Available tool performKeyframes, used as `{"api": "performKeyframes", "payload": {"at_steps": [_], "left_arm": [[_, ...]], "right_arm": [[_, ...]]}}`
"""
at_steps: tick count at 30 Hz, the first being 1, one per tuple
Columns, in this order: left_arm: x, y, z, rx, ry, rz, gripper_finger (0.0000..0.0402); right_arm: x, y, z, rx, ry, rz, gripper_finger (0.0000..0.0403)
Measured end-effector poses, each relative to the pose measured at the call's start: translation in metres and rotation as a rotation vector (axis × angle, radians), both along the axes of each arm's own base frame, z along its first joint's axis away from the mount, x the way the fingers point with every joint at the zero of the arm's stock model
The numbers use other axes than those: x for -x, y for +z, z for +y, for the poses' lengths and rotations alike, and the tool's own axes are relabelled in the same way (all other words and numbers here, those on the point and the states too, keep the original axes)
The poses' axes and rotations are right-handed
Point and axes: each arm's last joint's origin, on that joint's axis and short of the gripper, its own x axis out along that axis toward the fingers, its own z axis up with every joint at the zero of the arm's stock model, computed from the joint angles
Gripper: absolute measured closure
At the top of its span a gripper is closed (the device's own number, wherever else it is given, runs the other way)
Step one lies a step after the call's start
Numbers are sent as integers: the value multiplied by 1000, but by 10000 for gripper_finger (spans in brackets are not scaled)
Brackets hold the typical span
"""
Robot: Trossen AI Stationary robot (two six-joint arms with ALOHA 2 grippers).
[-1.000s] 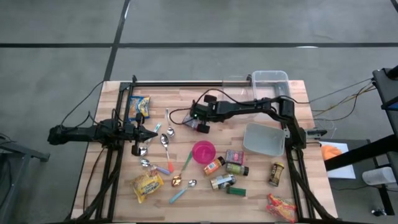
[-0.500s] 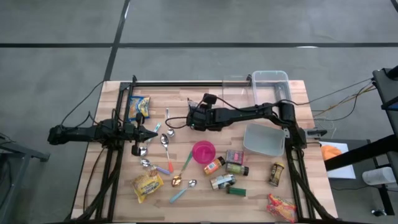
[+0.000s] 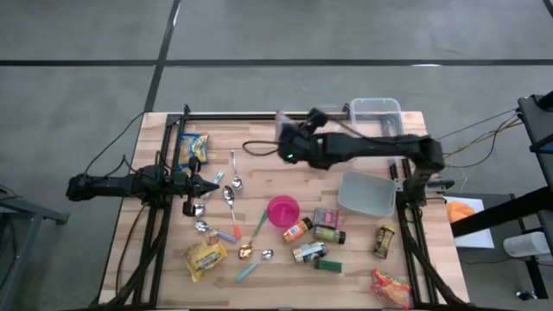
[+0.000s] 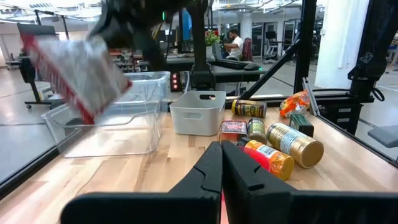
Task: Pick & Place Food Item
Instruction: Put the red noodle pack into the white bin
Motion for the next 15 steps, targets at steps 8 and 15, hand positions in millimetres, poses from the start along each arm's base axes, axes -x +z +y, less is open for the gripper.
{"api": "performKeyframes", "payload": {"at_steps": [8, 15], "left_arm": [[0, 0, 0, 0, 0, 1, 401], [0, 0, 0, 0, 0, 0, 401]], "right_arm": [[81, 61, 0, 10, -202, -165, 391], [136, 78, -5, 18, -368, -244, 391]]}}
